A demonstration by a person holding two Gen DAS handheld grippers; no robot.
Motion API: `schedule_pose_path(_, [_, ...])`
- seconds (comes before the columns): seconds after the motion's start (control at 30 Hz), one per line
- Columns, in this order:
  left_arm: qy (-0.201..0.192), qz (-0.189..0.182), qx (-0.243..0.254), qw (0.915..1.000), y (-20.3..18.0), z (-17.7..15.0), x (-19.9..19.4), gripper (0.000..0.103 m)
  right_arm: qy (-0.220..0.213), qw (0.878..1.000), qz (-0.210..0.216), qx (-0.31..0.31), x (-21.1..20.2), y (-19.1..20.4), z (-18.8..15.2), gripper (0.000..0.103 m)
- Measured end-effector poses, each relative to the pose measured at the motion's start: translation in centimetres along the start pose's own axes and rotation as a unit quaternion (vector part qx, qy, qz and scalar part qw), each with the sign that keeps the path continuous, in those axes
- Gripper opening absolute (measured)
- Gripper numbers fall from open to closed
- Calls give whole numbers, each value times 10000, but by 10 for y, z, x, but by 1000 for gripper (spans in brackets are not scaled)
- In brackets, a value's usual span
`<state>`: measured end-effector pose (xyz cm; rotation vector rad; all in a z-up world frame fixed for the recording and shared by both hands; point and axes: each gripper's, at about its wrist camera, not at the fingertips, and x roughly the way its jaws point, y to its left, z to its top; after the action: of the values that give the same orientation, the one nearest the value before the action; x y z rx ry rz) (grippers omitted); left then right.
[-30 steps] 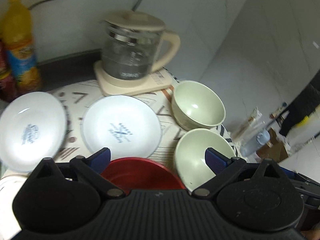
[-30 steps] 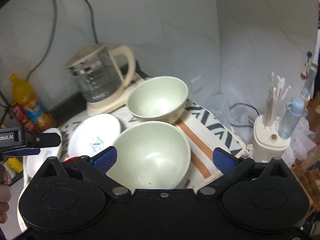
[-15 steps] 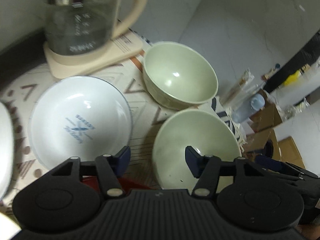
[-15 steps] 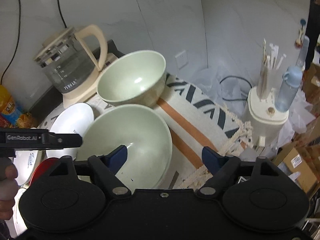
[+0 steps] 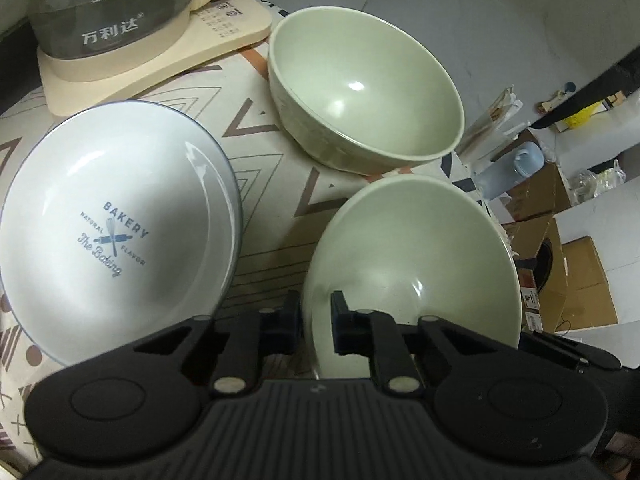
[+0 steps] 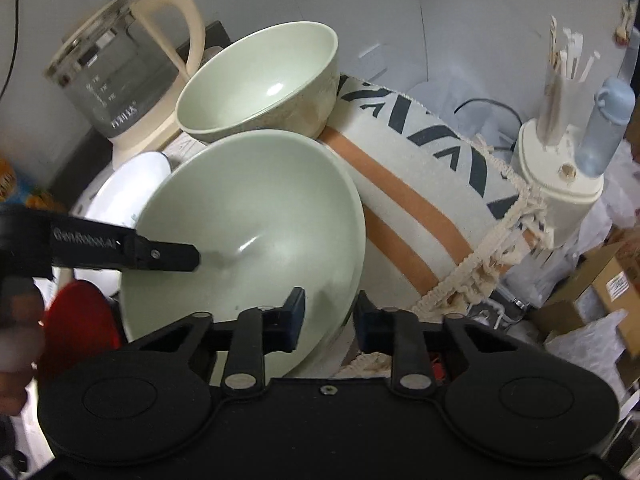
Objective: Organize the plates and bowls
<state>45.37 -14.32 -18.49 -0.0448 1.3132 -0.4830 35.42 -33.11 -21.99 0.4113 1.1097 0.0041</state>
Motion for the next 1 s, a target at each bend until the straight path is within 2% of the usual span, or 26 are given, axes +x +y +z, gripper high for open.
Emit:
schedule_pose_path(0.03, [-54, 37, 47, 10000, -1, 0, -4, 13, -4, 10000, 5, -27, 0, 1, 1, 20])
schedule_pose_path(0.13, [-182, -27, 145, 9997, 0, 1, -14, 11, -102, 9997, 125, 162, -7, -3, 4, 18])
schedule_pose_path(0.47, [-819, -155, 97, 9965, -10, -5, -59, 11, -738, 9972, 105, -66, -53, 13, 16, 18])
schedule_pose_path(0.73, [-1240, -188, 34, 9921, -8, -18, -97, 11, -1172, 9923, 275, -284, -87, 26, 23, 19])
schedule_pose_path(1.0, [-1376, -86, -191, 9903, 2, -31, -114, 11, -1301, 9887, 440, -592, -96, 43, 24, 20])
